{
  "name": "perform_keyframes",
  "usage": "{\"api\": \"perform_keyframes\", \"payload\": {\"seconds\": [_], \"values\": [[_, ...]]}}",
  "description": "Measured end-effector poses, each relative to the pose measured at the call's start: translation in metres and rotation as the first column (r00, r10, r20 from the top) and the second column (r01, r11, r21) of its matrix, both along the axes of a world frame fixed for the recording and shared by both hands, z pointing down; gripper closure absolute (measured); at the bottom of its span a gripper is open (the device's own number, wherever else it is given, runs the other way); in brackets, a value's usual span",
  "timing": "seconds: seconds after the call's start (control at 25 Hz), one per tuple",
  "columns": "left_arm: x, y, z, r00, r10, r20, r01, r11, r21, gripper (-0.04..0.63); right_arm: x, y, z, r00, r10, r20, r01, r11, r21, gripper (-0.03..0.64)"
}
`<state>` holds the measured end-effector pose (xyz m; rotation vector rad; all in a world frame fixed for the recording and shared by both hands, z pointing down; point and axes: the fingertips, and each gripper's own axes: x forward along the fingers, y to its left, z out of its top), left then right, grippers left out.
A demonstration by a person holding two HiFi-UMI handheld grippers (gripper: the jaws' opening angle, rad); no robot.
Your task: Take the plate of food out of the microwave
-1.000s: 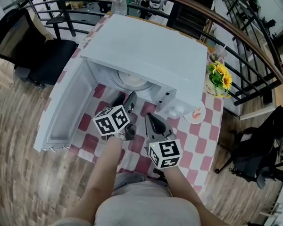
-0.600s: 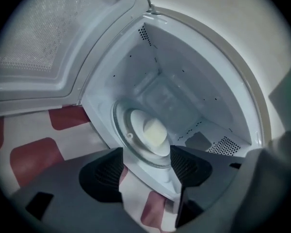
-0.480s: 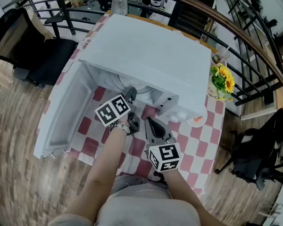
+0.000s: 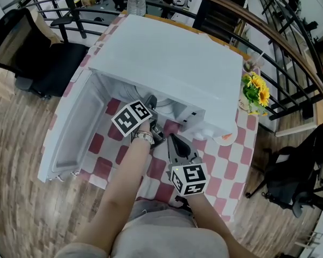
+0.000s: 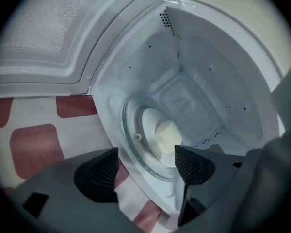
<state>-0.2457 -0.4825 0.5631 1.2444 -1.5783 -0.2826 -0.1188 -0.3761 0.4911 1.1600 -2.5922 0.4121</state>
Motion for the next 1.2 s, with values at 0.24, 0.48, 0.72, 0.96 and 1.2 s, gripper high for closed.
{"api": "perform_keyframes", "payload": {"seconds": [0.24, 0.48, 0.72, 0.96, 1.2], "values": [[-0.003, -0.004, 0.027, 0.988, -0.087, -0.125, 0.077, 0.993, -0.086, 0.251, 0.012, -0.004, 0.004, 1.0, 0.026, -0.013, -0.026, 1.0, -0.006, 0.594], [-0.001, -0.012, 0.035, 0.965, -0.141, -0.222, 0.118, 0.987, -0.111, 0.25, 0.011, -0.005, 0.004, 1.0, 0.021, -0.018, -0.021, 1.0, -0.006, 0.594], [0.006, -0.014, 0.037, 0.954, -0.143, -0.265, 0.118, 0.987, -0.105, 0.252, 0.009, -0.002, 0.006, 1.0, 0.011, -0.022, -0.011, 1.0, -0.011, 0.594], [0.004, -0.009, 0.036, 0.939, -0.16, -0.303, 0.136, 0.986, -0.097, 0.276, 0.008, -0.001, 0.003, 1.0, 0.005, -0.022, -0.005, 1.0, -0.006, 0.594], [0.004, -0.001, 0.032, 0.939, -0.153, -0.309, 0.136, 0.988, -0.077, 0.321, 0.006, 0.001, -0.003, 1.0, -0.002, -0.018, 0.002, 1.0, 0.009, 0.594]]}}
